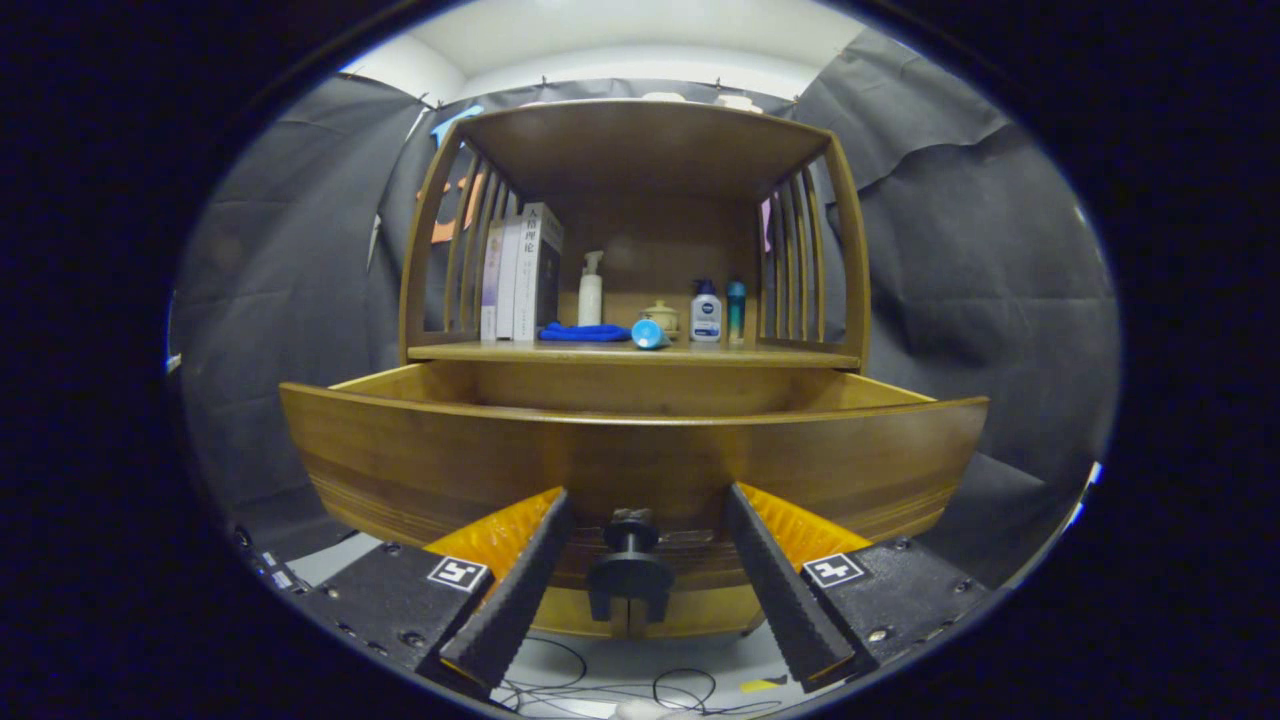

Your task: Pull open the drawer, take out the items inside it, and place them on the countertop above the cabinet.

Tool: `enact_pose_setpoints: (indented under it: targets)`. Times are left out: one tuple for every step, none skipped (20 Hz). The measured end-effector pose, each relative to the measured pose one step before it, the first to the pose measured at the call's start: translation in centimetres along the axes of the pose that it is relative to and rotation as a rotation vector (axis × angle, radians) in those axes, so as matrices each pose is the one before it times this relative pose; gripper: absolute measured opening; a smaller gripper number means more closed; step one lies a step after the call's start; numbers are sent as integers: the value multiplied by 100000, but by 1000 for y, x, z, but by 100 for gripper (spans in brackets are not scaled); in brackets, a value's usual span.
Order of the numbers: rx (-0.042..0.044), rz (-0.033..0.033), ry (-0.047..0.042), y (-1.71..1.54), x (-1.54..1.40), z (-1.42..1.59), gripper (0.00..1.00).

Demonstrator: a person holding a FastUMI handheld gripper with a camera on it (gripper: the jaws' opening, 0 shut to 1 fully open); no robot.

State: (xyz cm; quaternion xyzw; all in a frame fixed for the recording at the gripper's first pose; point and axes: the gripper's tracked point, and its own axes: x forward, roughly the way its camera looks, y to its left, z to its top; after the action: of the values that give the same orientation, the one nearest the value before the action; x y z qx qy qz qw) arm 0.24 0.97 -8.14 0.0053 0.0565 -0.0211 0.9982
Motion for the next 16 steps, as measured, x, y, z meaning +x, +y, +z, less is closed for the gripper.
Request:
enact_pose_setpoints:
  targets:
    - [-9,-111,-530,44,83,-56,100]
    - [156,36,-780,-5,30,74,100]
    - [91,262,-426,46,191,-18,100]
    - [58,202,-530,33,144,106,100]
    - [-88,167,146,-58,568,3,99]
    - [288,146,463,-17,450,73,99]
    - [-123,25,186,32,482,48,99]
    - [-211,174,-2,-5,524,157,99]
    - [89,131,-584,-13,462,74,99]
    - [-96,8,-1073,40,355,156,99]
    - [-528,-158,-1034,43,370,103,99]
    - [-804,-238,-1232,59,356,183,99]
    - [172,-197,-754,32,342,222,99]
    - [806,-143,941,119,323,-206,99]
    - [444,-162,-306,133,392,115,99]
    - [-427,-390,542,96,341,-30,99]
